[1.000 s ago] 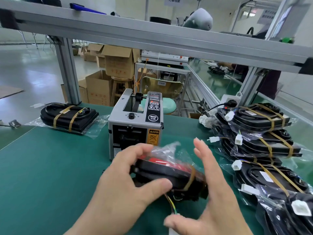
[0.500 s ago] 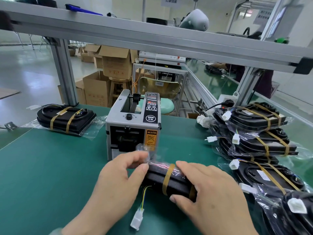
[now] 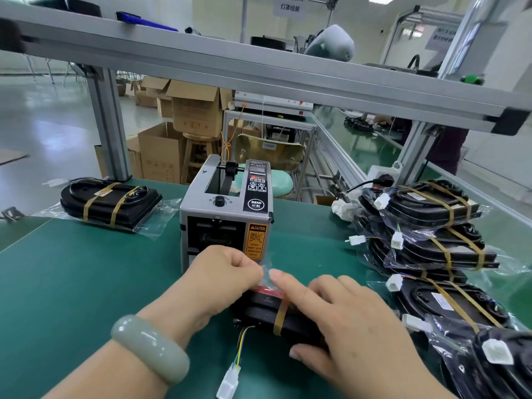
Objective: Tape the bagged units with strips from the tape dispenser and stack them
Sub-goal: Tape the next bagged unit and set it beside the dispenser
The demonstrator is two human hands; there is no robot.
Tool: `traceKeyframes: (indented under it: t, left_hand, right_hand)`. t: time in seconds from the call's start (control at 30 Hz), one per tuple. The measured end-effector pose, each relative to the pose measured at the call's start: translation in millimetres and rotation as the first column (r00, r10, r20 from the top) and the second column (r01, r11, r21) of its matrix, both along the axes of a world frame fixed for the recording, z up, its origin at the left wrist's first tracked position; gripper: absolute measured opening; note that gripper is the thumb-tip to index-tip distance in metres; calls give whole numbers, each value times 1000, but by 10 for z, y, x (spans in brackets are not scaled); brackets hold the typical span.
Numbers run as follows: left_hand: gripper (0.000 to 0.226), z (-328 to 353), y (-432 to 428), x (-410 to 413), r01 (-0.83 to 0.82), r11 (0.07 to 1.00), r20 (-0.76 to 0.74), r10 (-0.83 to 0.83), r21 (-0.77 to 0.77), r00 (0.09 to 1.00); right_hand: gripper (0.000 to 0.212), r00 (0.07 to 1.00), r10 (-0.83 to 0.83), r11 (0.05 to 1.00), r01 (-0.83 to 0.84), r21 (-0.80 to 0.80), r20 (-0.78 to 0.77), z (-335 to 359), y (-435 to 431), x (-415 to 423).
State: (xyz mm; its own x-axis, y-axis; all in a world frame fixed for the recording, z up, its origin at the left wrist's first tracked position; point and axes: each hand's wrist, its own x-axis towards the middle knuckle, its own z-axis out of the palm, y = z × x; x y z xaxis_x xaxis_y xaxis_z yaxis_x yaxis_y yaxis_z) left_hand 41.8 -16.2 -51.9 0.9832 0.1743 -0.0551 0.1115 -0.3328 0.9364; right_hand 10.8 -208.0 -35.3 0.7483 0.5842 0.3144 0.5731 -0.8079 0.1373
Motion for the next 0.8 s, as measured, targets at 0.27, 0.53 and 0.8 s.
traceKeyframes:
  t: [0.27,0.53,0.8]
  left_hand:
    - [11,-58,179,-68,-234,932,-30,235,-276,972]
    - [14,-19,341,68,-405,752,-274,303,-520,913]
    - [16,34,283,212,-472,698,-263,393,-538,881]
  right_hand:
    - [77,1000,6,1000,-6,1,-30,-3,12,-22]
    - [75,999,-9,1000,9,18,-35,-12,22,-47]
    - [84,1000,-1,1000,1,29,-22,-39,24,-73]
